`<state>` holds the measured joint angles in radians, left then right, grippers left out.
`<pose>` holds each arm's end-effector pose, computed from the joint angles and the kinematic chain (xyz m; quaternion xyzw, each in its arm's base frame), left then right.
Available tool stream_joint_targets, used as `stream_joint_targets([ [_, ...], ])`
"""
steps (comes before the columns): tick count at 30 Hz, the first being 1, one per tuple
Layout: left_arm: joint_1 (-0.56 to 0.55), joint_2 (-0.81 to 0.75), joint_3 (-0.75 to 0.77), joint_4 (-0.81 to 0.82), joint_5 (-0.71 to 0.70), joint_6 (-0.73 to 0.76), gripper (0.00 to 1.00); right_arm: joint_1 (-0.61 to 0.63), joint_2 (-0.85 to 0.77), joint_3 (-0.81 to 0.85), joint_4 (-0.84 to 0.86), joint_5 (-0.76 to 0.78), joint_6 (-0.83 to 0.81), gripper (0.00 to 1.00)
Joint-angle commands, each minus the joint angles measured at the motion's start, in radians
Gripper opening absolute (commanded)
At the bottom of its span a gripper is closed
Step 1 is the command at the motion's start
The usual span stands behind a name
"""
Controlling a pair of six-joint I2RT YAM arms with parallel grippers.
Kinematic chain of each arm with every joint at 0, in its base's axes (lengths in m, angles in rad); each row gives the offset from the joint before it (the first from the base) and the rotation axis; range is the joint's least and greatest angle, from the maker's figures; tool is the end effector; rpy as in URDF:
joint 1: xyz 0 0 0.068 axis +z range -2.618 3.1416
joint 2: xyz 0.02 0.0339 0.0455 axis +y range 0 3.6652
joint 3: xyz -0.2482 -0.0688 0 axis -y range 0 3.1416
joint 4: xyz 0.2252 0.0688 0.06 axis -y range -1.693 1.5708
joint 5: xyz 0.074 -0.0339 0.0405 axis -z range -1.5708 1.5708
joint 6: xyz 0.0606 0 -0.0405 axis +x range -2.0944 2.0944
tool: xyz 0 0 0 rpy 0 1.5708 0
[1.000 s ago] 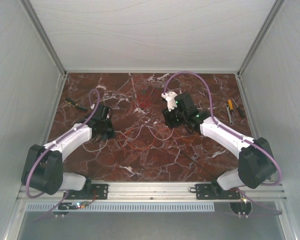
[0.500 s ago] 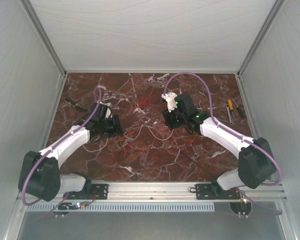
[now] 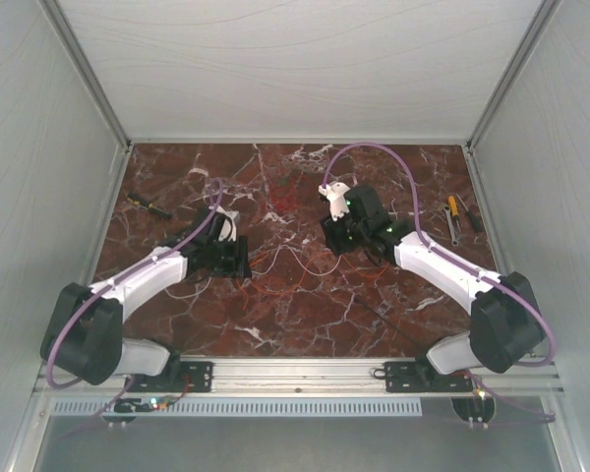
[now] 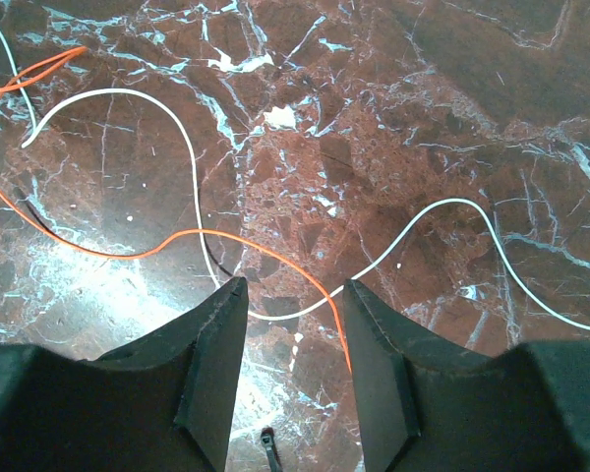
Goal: Zip-tie the wires
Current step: Adjust the cable at the center of the board.
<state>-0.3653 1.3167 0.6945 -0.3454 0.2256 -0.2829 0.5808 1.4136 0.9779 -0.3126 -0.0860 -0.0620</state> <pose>0.2297 -0.1023 0.1617 0.0725 0.9466 -0.1959 0.2456 0.2556 0.1740 0.2266 -0.3056 0.8635 0.1405 0.3759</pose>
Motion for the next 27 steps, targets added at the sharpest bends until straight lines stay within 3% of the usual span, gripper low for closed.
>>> stream_joint_targets([
  [1,-0.010,0.057,0.011,0.042,-0.057,0.025,0.54,0.007,-0.023,-0.006,-0.004,-0.004,0.007,0.41],
  [6,-0.011,0.087,0.006,0.053,-0.119,0.031,0.47,0.007,-0.028,-0.008,-0.009,0.004,0.001,0.41],
  [15,-0.011,0.103,-0.022,0.152,-0.022,0.026,0.31,0.005,-0.024,-0.010,-0.009,0.001,0.002,0.41],
  [27,-0.011,0.203,0.039,0.185,-0.003,0.004,0.31,0.007,-0.031,-0.014,-0.011,-0.007,0.001,0.42],
])
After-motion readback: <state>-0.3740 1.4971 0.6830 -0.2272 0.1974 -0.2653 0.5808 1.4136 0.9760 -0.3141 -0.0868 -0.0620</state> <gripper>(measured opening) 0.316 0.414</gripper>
